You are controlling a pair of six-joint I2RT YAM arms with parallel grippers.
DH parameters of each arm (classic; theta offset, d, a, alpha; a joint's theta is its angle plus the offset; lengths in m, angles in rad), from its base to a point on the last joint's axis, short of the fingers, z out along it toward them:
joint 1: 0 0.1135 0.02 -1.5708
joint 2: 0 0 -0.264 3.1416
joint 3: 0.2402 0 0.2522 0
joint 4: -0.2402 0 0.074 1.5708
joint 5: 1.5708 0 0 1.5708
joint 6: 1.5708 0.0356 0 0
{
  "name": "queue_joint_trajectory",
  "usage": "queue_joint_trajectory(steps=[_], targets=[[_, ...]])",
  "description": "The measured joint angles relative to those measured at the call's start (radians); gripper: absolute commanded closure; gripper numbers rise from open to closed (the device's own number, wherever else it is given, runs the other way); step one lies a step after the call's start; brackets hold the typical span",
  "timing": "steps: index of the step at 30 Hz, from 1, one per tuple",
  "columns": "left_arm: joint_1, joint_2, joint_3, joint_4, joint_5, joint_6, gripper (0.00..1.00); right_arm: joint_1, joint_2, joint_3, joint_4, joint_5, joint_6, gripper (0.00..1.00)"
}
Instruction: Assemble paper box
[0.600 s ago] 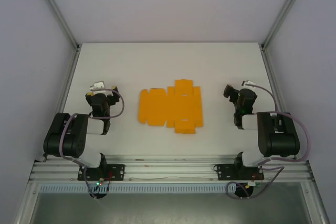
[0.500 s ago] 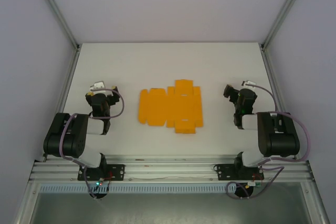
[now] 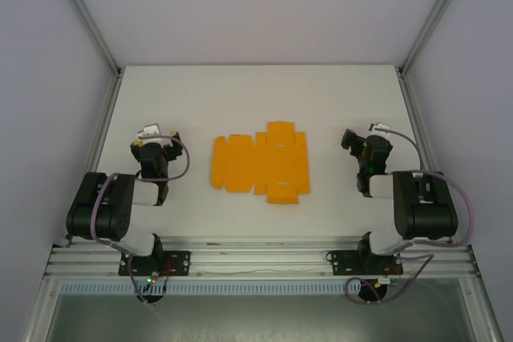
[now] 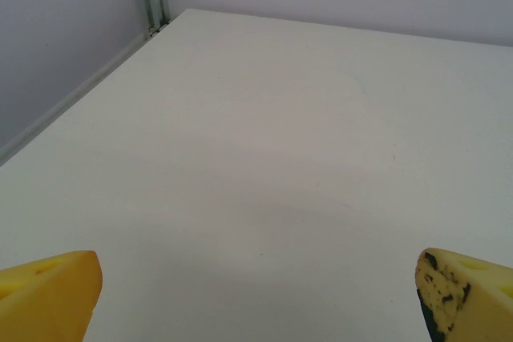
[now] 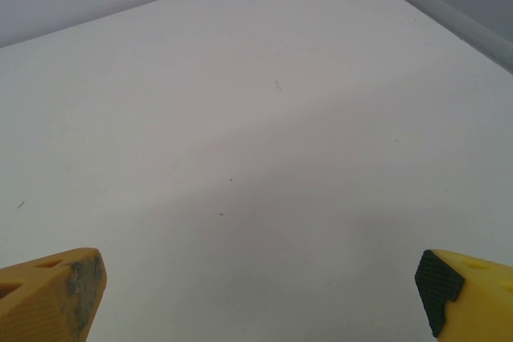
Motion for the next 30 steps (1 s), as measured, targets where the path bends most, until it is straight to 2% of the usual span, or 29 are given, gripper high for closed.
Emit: queue_joint_trajectory(steps=[3, 7, 13, 16, 22, 24, 26, 30], targets=[[0.000, -0.003, 0.002, -0.009, -0.001, 0.000, 0.00, 0.000, -0.001, 0.000, -0.002, 0.000, 0.000, 0.00], [0.000, -0.092, 0.031, -0.123, -0.008, -0.001, 0.00, 0.000, -0.047, 0.014, -0.072, 0.001, 0.000, 0.00], [0.000, -0.316, 0.117, -0.343, 0.010, -0.038, 0.00, 0.017, -0.208, 0.141, -0.306, 0.028, 0.027, 0.00], [-0.021, -0.382, 0.203, -0.498, 0.047, -0.095, 0.00, 0.066, -0.266, 0.244, -0.464, 0.051, 0.074, 0.03], [-0.128, -0.380, 0.288, -0.664, 0.184, -0.232, 0.00, 0.283, -0.253, 0.408, -0.719, -0.006, 0.202, 0.17], [-0.151, -0.340, 0.288, -0.695, 0.242, -0.273, 0.00, 0.358, -0.197, 0.448, -0.776, -0.058, 0.238, 0.33], [-0.158, -0.282, 0.289, -0.727, 0.293, -0.311, 0.00, 0.425, -0.116, 0.488, -0.826, -0.117, 0.281, 0.44], [-0.174, -0.153, 0.307, -0.794, 0.392, -0.353, 0.00, 0.495, 0.060, 0.555, -0.906, -0.203, 0.331, 0.55]])
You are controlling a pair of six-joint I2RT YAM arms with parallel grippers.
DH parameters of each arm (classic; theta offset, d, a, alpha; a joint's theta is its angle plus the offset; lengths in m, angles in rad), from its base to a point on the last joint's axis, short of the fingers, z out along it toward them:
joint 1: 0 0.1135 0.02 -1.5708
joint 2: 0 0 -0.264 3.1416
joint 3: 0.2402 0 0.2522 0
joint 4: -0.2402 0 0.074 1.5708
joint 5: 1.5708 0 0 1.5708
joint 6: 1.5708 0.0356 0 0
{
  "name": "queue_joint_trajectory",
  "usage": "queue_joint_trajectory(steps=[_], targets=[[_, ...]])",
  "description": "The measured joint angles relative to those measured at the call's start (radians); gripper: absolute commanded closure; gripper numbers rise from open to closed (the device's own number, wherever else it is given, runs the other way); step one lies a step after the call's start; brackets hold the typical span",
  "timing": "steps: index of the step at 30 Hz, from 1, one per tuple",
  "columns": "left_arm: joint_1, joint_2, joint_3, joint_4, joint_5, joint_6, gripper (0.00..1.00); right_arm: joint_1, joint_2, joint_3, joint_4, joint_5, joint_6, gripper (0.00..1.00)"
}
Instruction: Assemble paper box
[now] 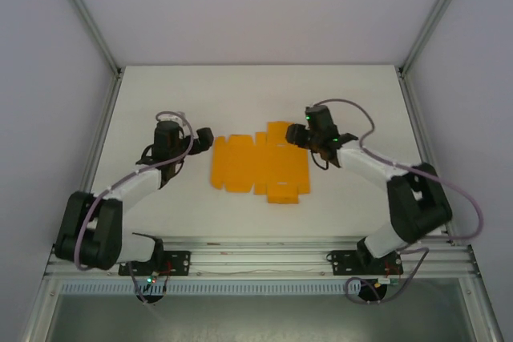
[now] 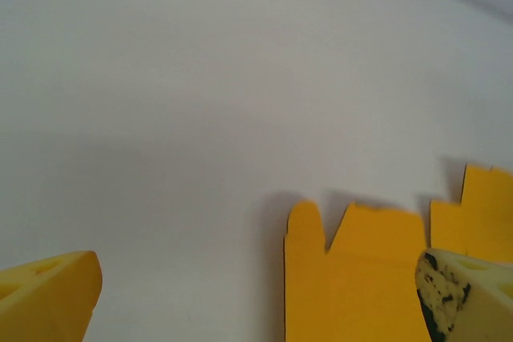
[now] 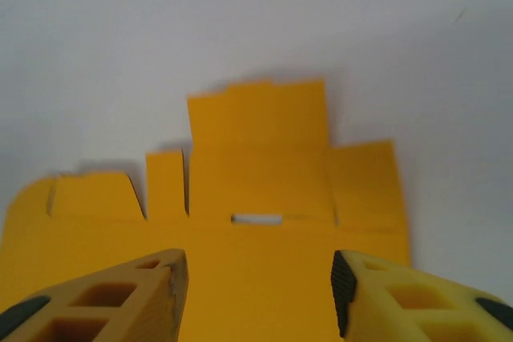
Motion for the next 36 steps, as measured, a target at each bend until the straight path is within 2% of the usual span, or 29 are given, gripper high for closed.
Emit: queue_joint_trajectory(steps=[7, 12, 14, 22, 27, 33, 35, 36], targets=[[-0.035, 0.148, 0.029, -0.033, 0.167, -0.026, 0.00, 0.008, 0.179, 0.040, -0.107, -0.005, 0.051, 0.56], [-0.050, 0.210, 0.046, -0.035, 0.259, -0.024, 0.01, 0.008, 0.191, 0.037, -0.094, 0.001, 0.071, 0.57], [-0.055, 0.224, 0.052, -0.026, 0.285, -0.020, 0.04, 0.008, 0.191, 0.026, -0.071, 0.001, 0.079, 0.57], [-0.063, 0.305, 0.065, 0.100, 0.431, -0.085, 0.38, 0.006, 0.192, 0.005, -0.003, -0.003, 0.098, 0.57], [-0.078, 0.304, 0.055, 0.156, 0.506, -0.143, 0.46, 0.004, 0.196, 0.000, 0.021, -0.003, 0.104, 0.57], [-0.098, 0.264, 0.068, 0.106, 0.478, -0.127, 0.86, 0.002, 0.195, -0.005, 0.040, -0.002, 0.099, 0.52], [-0.111, 0.242, 0.080, 0.081, 0.459, -0.121, 1.00, 0.001, 0.188, -0.005, 0.037, -0.002, 0.088, 0.43], [-0.117, 0.227, 0.085, 0.075, 0.447, -0.124, 1.00, -0.003, 0.179, -0.005, 0.026, -0.006, 0.080, 0.38]])
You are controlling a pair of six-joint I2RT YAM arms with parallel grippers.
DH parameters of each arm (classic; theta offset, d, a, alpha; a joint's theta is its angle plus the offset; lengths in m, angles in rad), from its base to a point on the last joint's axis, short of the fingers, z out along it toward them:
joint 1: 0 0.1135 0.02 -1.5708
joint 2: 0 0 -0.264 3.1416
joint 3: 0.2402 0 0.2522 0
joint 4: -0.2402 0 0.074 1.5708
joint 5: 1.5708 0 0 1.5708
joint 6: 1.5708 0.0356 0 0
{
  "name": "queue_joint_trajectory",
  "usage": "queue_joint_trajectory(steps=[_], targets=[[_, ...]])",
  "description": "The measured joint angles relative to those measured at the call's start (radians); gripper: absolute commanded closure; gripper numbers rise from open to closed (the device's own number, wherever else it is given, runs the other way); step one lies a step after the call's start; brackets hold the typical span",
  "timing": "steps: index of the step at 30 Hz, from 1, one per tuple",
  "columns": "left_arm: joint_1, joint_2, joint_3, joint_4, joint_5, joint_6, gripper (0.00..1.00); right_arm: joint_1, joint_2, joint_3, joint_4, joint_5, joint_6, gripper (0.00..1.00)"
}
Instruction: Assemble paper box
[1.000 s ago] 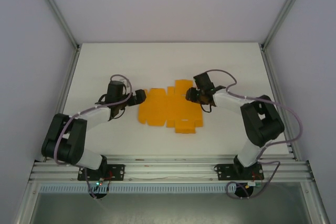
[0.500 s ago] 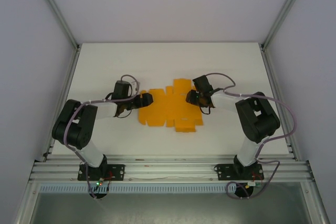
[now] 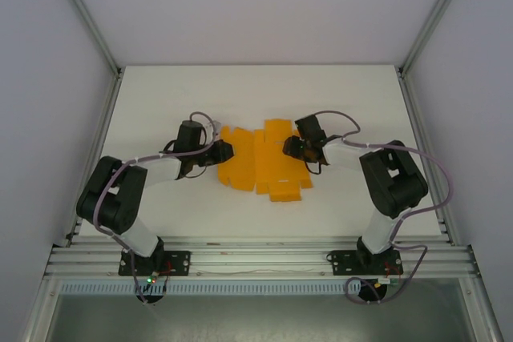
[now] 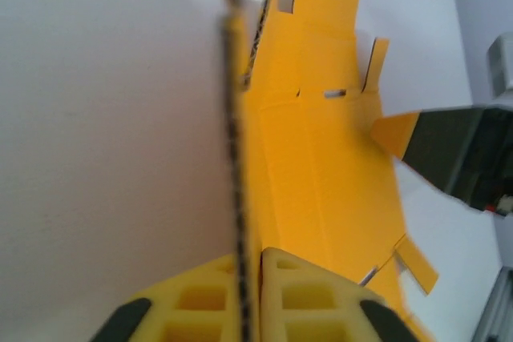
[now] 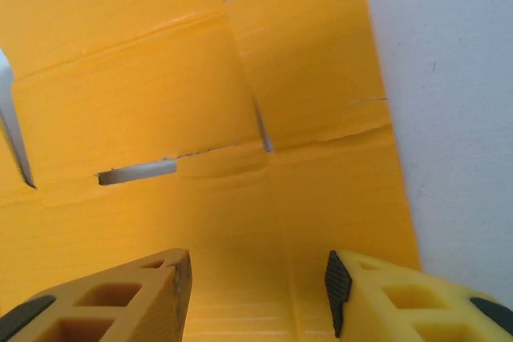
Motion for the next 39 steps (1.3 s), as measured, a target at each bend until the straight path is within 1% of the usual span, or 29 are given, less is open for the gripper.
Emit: queue_joint_trajectory(steps=[3, 6, 9, 12, 14, 19, 21, 23, 25, 26, 28, 29, 30, 33, 35, 37, 38, 39], targets=[[-0.013, -0.059, 0.018, -0.024, -0.007, 0.005, 1.00, -0.011, -0.058, -0.001, -0.029, -0.025, -0.031, 0.18], [-0.017, -0.131, 0.045, -0.047, -0.006, 0.005, 1.00, -0.056, -0.184, -0.026, -0.042, -0.071, -0.068, 0.00], [-0.016, -0.211, 0.085, -0.056, 0.006, 0.005, 1.00, -0.140, -0.325, -0.059, -0.031, -0.152, -0.090, 0.00], [-0.016, -0.299, 0.132, -0.062, 0.033, 0.005, 1.00, -0.233, -0.449, -0.106, -0.005, -0.274, -0.107, 0.00], [-0.016, -0.357, 0.154, -0.060, 0.056, 0.002, 1.00, -0.283, -0.507, -0.135, 0.010, -0.362, -0.117, 0.02], [-0.017, -0.476, 0.162, -0.046, 0.118, -0.023, 1.00, -0.348, -0.571, -0.169, 0.024, -0.543, -0.115, 0.12], [-0.017, -0.502, 0.161, -0.043, 0.127, -0.042, 1.00, -0.365, -0.577, -0.181, 0.049, -0.608, -0.106, 0.24], [-0.017, -0.519, 0.161, -0.037, 0.132, -0.058, 1.00, -0.375, -0.585, -0.193, 0.074, -0.669, -0.097, 0.38], [-0.017, -0.529, 0.161, -0.038, 0.132, -0.068, 1.00, -0.377, -0.600, -0.199, 0.093, -0.726, -0.087, 0.50], [-0.017, -0.531, 0.161, -0.039, 0.129, -0.068, 1.00, -0.377, -0.607, -0.200, 0.106, -0.748, -0.084, 0.53], [-0.017, -0.531, 0.160, -0.042, 0.124, -0.070, 1.00, -0.377, -0.620, -0.202, 0.127, -0.792, -0.080, 0.54], [-0.017, -0.531, 0.159, -0.042, 0.122, -0.071, 1.00, -0.377, -0.624, -0.203, 0.137, -0.810, -0.080, 0.56], [-0.017, -0.532, 0.156, -0.041, 0.120, -0.072, 1.00, -0.378, -0.629, -0.206, 0.150, -0.829, -0.077, 0.60], [-0.016, -0.532, 0.155, -0.045, 0.106, -0.074, 1.00, -0.380, -0.638, -0.211, 0.161, -0.858, -0.076, 0.78], [-0.016, -0.532, 0.155, -0.051, 0.093, -0.074, 1.00, -0.380, -0.647, -0.214, 0.161, -0.870, -0.090, 0.84], [-0.016, -0.533, 0.151, -0.054, 0.077, -0.073, 1.00, -0.382, -0.663, -0.220, 0.162, -0.874, -0.108, 0.98], [-0.016, -0.533, 0.148, -0.055, 0.071, -0.074, 1.00, -0.383, -0.673, -0.224, 0.162, -0.874, -0.121, 1.00], [-0.016, -0.534, 0.145, -0.059, 0.063, -0.073, 0.82, -0.386, -0.681, -0.227, 0.158, -0.874, -0.138, 1.00]])
